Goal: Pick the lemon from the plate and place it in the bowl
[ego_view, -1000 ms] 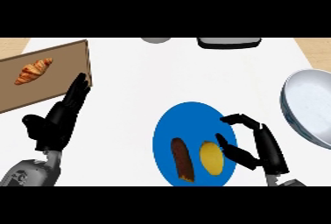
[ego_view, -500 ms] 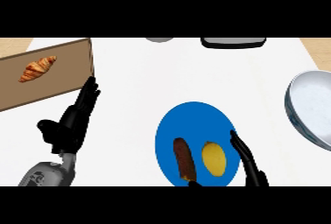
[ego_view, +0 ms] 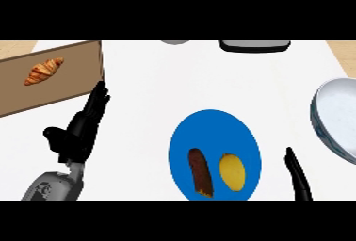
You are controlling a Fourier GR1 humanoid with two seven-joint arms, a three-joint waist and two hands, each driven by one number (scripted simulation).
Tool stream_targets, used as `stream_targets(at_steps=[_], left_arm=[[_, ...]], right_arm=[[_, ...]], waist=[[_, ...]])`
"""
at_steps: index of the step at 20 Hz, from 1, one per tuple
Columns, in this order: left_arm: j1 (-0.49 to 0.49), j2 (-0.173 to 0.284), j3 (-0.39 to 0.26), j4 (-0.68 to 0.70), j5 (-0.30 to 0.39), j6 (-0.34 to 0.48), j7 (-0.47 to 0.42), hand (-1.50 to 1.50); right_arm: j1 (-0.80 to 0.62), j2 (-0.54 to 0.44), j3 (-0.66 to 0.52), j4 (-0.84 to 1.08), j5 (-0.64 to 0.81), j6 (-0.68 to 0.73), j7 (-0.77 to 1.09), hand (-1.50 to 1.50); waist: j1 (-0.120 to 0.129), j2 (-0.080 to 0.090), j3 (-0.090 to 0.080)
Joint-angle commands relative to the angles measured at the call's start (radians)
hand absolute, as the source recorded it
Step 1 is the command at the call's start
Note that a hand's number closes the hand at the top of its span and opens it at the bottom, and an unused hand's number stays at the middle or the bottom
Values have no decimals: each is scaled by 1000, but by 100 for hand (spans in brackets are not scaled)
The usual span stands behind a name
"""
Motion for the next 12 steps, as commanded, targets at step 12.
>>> stream_targets(at_steps=[12], left_arm=[[34,-61,5,-3,-67,-7,-24,0]], right_arm=[[-171,50,-88,35,-16,420,483,-150]], waist=[[8,0,3]])
